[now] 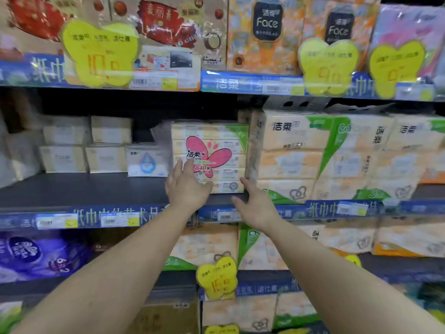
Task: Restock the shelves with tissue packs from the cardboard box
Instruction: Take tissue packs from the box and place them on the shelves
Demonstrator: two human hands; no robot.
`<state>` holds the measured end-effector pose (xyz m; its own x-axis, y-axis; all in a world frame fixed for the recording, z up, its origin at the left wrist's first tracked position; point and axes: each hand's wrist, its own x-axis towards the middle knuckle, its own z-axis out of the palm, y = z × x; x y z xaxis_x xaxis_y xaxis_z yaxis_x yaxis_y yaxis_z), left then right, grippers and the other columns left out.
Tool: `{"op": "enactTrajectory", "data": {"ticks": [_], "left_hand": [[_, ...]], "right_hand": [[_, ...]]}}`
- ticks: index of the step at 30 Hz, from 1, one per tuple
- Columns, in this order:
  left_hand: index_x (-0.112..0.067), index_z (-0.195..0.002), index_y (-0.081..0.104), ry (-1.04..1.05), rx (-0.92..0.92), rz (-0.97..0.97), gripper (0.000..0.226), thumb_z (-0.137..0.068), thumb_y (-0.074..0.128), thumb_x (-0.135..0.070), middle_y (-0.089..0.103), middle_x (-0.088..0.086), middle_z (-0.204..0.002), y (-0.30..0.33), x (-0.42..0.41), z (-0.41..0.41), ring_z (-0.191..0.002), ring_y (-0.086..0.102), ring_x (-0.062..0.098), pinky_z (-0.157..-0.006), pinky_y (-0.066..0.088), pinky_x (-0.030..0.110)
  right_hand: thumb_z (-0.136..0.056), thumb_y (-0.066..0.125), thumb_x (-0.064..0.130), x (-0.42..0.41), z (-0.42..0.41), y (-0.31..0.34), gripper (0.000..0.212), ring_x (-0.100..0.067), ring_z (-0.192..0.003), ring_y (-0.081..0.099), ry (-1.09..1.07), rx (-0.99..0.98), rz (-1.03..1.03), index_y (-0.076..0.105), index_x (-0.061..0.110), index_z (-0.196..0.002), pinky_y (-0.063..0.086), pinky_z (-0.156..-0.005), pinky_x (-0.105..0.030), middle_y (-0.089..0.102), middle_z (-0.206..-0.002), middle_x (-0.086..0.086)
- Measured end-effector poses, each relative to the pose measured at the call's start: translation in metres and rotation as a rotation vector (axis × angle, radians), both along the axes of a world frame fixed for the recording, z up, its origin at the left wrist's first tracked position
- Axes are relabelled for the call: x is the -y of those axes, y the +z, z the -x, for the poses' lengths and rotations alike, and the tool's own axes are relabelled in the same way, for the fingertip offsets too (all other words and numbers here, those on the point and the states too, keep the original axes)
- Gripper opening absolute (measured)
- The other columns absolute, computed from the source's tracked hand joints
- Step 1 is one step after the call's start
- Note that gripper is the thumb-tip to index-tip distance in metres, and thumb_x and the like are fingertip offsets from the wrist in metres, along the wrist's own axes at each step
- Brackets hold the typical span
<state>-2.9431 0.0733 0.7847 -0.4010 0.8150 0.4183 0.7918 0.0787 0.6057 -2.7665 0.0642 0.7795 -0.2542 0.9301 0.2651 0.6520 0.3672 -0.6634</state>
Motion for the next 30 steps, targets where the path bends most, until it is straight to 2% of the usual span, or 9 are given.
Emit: {"op": "enactTrajectory", "data": {"ticks": [4, 7, 10, 13, 18, 24, 27, 30], "left_hand": [[-0.027, -0.149, 0.028, -0.076, -0.191, 0.102, 0.080, -0.081, 0.062, -0.053, 0.017, 0.005, -0.160, -0.006, 0.027, -0.083, -0.146, 0.016, 0.029, -0.118, 0.017, 0.044], [-0.029, -0.148, 0.027, -0.199, -0.327, 0.218, 0.082, -0.079, 0.061, -0.060, 0.018, 0.004, -0.159, -0.017, 0.050, -0.175, -0.145, 0.016, 0.031, -0.116, 0.018, 0.050], [-0.033, -0.150, 0.020, -0.370, -0.444, 0.324, 0.084, -0.081, 0.057, -0.064, 0.009, 0.002, -0.162, -0.026, 0.070, -0.284, -0.148, 0.008, 0.030, -0.118, 0.011, 0.052], [-0.033, -0.150, 0.021, -0.548, -0.565, 0.285, 0.084, -0.082, 0.056, -0.065, 0.011, 0.002, -0.161, -0.034, 0.089, -0.387, -0.147, 0.010, 0.030, -0.118, 0.010, 0.053], [-0.038, -0.150, 0.018, -0.769, -0.627, 0.244, 0.081, -0.082, 0.052, -0.067, 0.015, 0.000, -0.160, -0.047, 0.112, -0.544, -0.146, 0.014, 0.029, -0.117, 0.015, 0.052], [-0.038, -0.150, 0.019, -1.047, -0.649, 0.176, 0.080, -0.083, 0.052, -0.068, 0.013, -0.001, -0.161, -0.068, 0.119, -0.711, -0.148, 0.010, 0.028, -0.119, 0.010, 0.052], [-0.037, -0.149, 0.020, -1.151, -0.684, 0.152, 0.079, -0.083, 0.052, -0.068, 0.017, 0.000, -0.160, -0.078, 0.103, -0.789, -0.146, 0.016, 0.027, -0.117, 0.017, 0.052], [-0.033, -0.148, 0.026, -1.258, -0.651, 0.099, 0.078, -0.082, 0.051, -0.067, 0.030, 0.000, -0.155, -0.083, 0.075, -0.871, -0.141, 0.028, 0.026, -0.114, 0.027, 0.051]], "right_hand": [[-0.097, 0.052, 0.035, 0.034, -0.084, -0.005, 0.061, -0.020, -0.139, 0.035, -0.061, 0.021, -0.007, 0.025, 0.023, -0.151, 0.033, -0.107, -0.029, 0.033, -0.154, 0.001], [-0.097, 0.049, 0.041, 0.062, -0.182, -0.017, 0.067, -0.025, -0.143, 0.027, -0.185, 0.216, 0.015, 0.017, 0.023, -0.154, 0.032, -0.111, -0.037, 0.027, -0.157, -0.004], [-0.096, 0.046, 0.049, 0.097, -0.291, -0.029, 0.068, -0.031, -0.144, 0.020, -0.380, 0.414, 0.005, 0.015, 0.027, -0.153, 0.029, -0.113, -0.044, 0.021, -0.158, -0.008], [-0.096, 0.039, 0.054, 0.134, -0.384, -0.036, 0.065, -0.032, -0.144, 0.016, -0.573, 0.515, 0.024, 0.016, 0.030, -0.152, 0.024, -0.115, -0.048, 0.018, -0.159, -0.010], [-0.094, 0.037, 0.060, 0.185, -0.516, -0.044, 0.067, -0.033, -0.147, 0.007, -0.790, 0.511, 0.082, 0.016, 0.034, -0.152, 0.016, -0.117, -0.052, 0.012, -0.161, -0.007], [-0.094, 0.036, 0.061, 0.221, -0.657, -0.068, 0.066, -0.031, -0.148, 0.005, -1.024, 0.438, 0.245, 0.016, 0.035, -0.152, 0.012, -0.118, -0.051, 0.011, -0.161, -0.006], [-0.094, 0.036, 0.060, 0.218, -0.723, -0.080, 0.065, -0.031, -0.147, 0.008, -1.112, 0.443, 0.259, 0.019, 0.035, -0.151, 0.014, -0.117, -0.050, 0.016, -0.160, -0.006], [-0.094, 0.038, 0.058, 0.208, -0.789, -0.087, 0.062, -0.033, -0.145, 0.015, -1.214, 0.449, 0.272, 0.026, 0.032, -0.149, 0.017, -0.116, -0.049, 0.024, -0.157, -0.008]]}}
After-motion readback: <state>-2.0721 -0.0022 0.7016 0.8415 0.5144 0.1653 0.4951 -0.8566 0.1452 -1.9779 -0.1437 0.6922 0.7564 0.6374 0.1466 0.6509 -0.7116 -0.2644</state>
